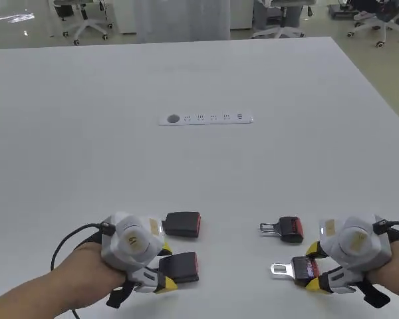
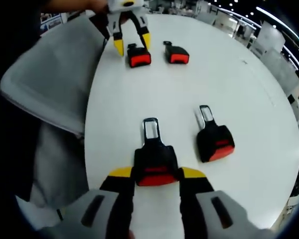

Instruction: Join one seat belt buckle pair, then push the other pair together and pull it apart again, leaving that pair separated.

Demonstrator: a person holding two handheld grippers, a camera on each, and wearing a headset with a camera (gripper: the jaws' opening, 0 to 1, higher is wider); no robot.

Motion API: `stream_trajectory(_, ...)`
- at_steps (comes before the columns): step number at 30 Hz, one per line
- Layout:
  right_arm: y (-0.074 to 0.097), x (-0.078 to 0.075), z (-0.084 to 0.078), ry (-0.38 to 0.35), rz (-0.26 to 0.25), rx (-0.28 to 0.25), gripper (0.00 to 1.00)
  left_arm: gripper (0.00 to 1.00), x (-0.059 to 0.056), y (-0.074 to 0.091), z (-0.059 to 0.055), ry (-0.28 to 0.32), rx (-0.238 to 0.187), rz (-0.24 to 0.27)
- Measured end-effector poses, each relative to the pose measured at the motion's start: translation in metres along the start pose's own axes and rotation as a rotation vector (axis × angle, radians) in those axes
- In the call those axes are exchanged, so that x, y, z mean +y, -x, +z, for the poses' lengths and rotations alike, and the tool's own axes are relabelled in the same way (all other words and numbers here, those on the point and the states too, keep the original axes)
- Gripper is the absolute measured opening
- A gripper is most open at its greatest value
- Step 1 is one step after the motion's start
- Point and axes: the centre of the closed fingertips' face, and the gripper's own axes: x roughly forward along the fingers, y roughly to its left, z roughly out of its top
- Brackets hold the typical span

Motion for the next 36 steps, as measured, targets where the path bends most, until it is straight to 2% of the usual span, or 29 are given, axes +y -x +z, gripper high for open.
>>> stream_trajectory(3,0.001,0.0,0.0,-0.004,0.017,-0.003,0.34,0.37,0.002,-0.003,0.0,0.013,0.011,-0.014)
stream_trajectory(7,0.0,0.0,0.001,0.006,0.035,0.002,0.34,0.34,0.003,-0.007,-0.007,-0.078,0.064,-0.037)
stream_trajectory(10,0.0,0.001,0.001,0.016,0.042,0.013,0.34,0.34,0.002,-0.008,-0.008,-0.102,0.077,-0.043)
stream_trajectory(12,0.0,0.001,0.001,0.023,0.045,0.019,0.34,0.34,0.002,-0.009,-0.009,-0.14,0.085,-0.048)
stream_trajectory(16,0.0,0.0,0.001,0.037,0.047,0.015,0.34,0.34,0.003,-0.01,-0.008,-0.129,0.082,-0.072)
stream_trajectory(22,-0.001,0.0,0.003,0.024,0.041,0.015,0.34,0.34,0.001,-0.011,-0.008,-0.127,0.107,-0.093)
stream_trajectory(25,-0.002,0.001,0.005,0.041,0.043,0.049,0.34,0.33,0.002,-0.011,-0.008,-0.124,0.105,-0.101)
stream_trajectory(30,-0.008,0.004,0.019,0.035,0.043,0.031,0.34,0.33,0.002,-0.011,-0.008,-0.134,0.098,-0.109)
stream_trajectory(36,-0.016,0.005,0.036,0.02,0.025,-0.014,0.34,0.33,0.001,-0.011,-0.008,-0.128,0.105,-0.105)
